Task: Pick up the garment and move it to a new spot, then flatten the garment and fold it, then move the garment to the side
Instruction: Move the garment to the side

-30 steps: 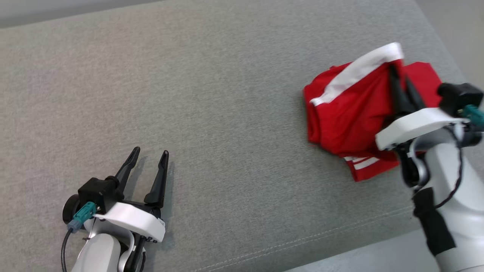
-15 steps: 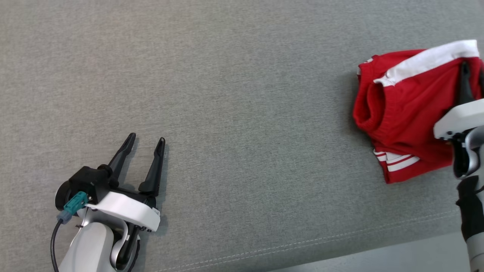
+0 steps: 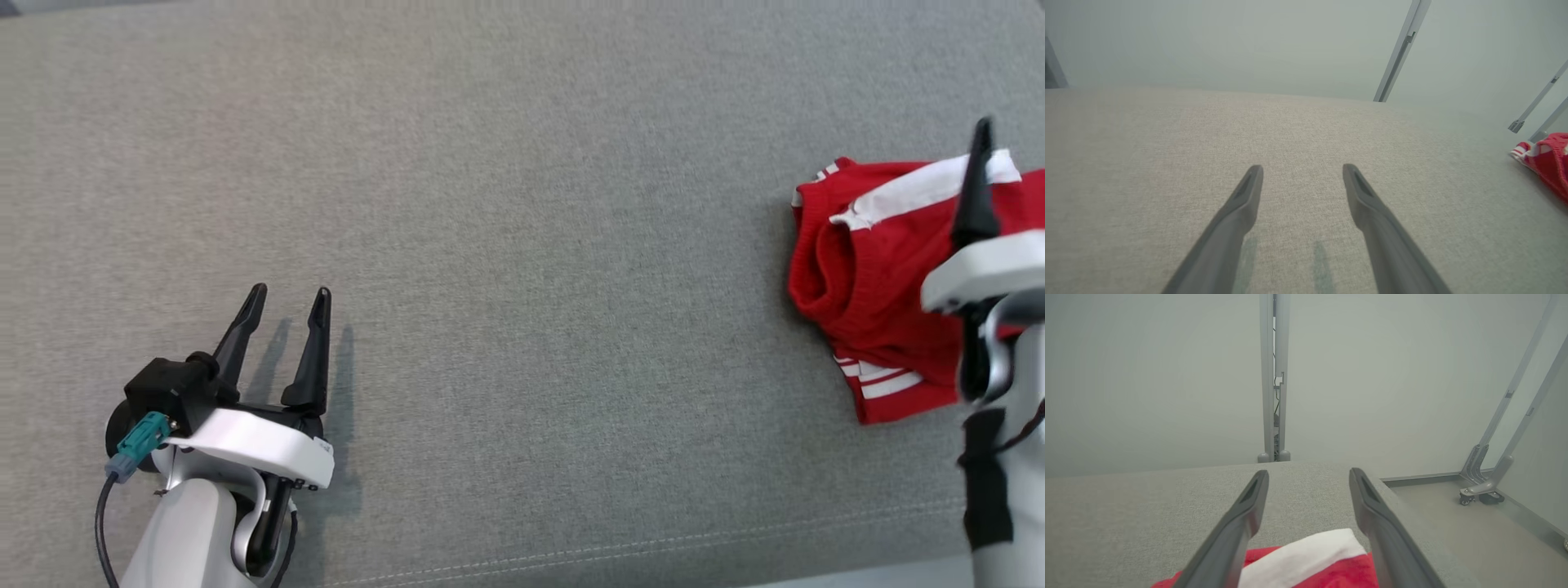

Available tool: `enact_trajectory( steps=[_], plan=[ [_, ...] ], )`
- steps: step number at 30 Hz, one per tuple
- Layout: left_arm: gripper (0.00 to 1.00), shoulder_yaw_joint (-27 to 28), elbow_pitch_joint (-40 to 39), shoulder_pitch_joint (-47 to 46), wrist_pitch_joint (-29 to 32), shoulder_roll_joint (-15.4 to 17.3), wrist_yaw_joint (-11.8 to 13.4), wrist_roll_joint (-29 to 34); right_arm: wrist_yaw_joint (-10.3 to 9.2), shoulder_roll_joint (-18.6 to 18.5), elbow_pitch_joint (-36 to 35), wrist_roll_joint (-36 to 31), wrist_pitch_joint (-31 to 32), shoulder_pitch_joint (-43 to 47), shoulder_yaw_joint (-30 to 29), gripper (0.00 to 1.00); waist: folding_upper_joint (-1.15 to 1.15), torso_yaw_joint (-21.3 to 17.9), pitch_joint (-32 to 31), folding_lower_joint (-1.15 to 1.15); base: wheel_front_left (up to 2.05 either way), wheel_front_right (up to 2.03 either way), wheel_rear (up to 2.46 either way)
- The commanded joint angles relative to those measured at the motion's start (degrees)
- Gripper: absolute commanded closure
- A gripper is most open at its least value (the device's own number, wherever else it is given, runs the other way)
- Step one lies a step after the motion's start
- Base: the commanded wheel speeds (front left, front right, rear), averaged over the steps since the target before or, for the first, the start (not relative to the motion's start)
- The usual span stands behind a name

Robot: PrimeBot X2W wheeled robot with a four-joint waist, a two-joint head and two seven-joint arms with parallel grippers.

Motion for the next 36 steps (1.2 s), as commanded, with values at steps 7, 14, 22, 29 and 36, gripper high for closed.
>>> enact_trajectory(
  steps=[7,14,22,29,36],
  plan=[
    [0.0,5.2,1.4,0.3,-0.3,-1.8,-0.4,2.9,0.23,0.0,-3.2,8.9,-0.4,8.6,10.0,0.0,0.0,4.1,-6.9,0.0,0.0,0.0,0.0],
    [0.0,8.4,3.4,3.0,-0.3,-3.8,-0.4,5.8,0.23,0.0,-6.0,13.6,-0.4,15.0,13.3,0.0,0.0,6.9,-12.3,0.0,0.0,0.0,0.0],
    [0.0,10.3,4.6,5.8,-0.3,-5.0,-0.4,8.0,0.23,0.0,-9.5,15.2,-0.4,21.6,15.2,0.0,0.0,8.3,-16.4,0.0,0.0,0.0,0.0],
    [0.0,12.3,4.1,7.8,-0.3,-5.4,-0.4,9.3,0.23,0.0,-11.1,15.8,-0.4,25.3,15.8,0.0,0.0,8.3,-18.1,0.0,0.0,0.0,0.0],
    [0.0,13.2,2.8,8.7,-0.3,-5.6,-0.4,10.5,0.23,0.0,-11.8,16.2,-0.4,27.3,16.1,0.0,0.0,8.3,-18.8,0.0,0.0,0.0,0.0]
  ],
)
